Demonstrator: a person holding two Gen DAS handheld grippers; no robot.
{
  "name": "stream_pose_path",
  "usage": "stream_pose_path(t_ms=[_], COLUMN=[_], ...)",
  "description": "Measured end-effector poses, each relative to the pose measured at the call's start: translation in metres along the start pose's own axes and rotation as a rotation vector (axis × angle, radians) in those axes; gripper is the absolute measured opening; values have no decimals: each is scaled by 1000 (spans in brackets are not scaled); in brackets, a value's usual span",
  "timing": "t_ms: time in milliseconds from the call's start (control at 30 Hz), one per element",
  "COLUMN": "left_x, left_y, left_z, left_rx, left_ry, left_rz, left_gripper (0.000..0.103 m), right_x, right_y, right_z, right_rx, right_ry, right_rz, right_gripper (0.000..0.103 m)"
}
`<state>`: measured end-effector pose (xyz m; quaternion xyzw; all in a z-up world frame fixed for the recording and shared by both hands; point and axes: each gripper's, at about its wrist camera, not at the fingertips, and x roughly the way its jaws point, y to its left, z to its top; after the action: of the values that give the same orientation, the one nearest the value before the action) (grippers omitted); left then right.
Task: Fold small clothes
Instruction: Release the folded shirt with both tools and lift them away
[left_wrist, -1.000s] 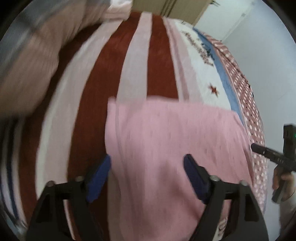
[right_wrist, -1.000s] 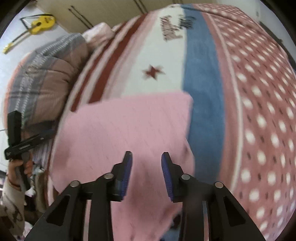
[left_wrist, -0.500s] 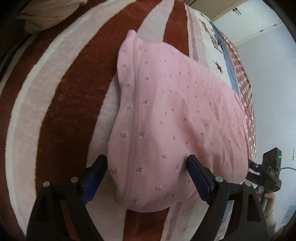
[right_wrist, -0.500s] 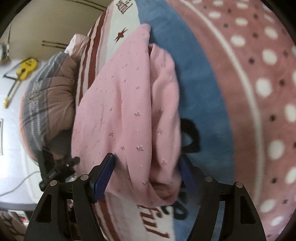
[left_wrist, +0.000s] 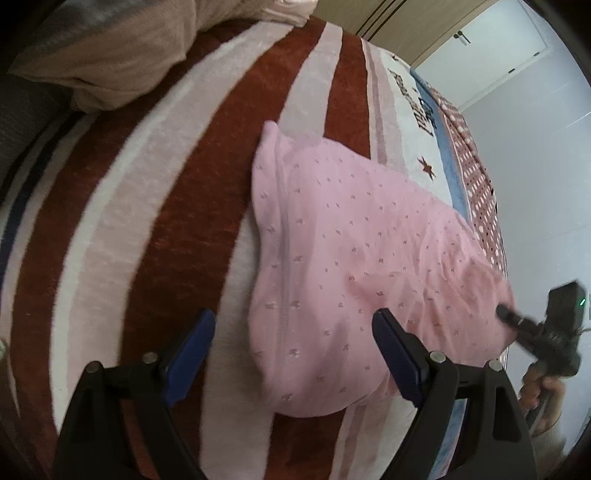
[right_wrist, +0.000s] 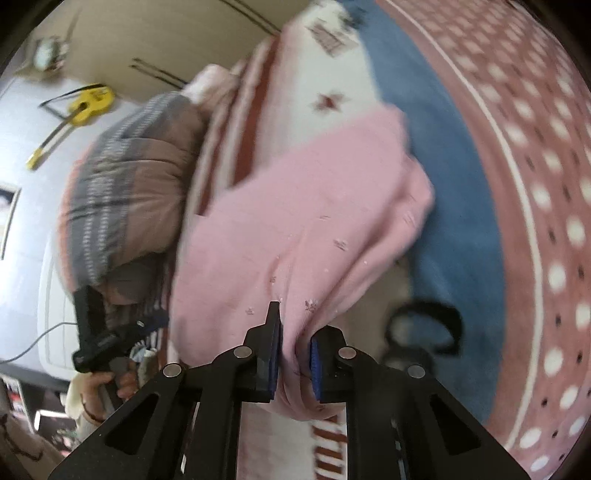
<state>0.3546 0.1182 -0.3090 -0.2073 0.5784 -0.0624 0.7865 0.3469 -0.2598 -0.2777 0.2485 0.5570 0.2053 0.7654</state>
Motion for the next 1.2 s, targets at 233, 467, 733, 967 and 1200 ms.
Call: stream_pose_path(t_ms=[233, 467, 733, 967, 1200], left_x=[-48, -73, -58, -56, -29], left_y=[33, 65, 68, 42, 0], left_z=[-1, -12, -28, -18, 18], left_rx=[-16, -23, -10, 24, 61], left_ry=[-66, -85, -56, -51, -61], left_rz=[16, 6, -22, -85, -115], left_gripper=[84, 84, 84, 84, 84], right_x=[35, 129, 174, 124, 62], right_y=[104, 186, 186, 188, 134], right_z=[36, 4, -50, -31, -6], right_rx=[-230, -430, -448, -445, -336], right_ry=[34, 265, 400, 305, 198], right_rz=[88, 118, 84, 80, 10], right_gripper=[5, 5, 6, 45, 46])
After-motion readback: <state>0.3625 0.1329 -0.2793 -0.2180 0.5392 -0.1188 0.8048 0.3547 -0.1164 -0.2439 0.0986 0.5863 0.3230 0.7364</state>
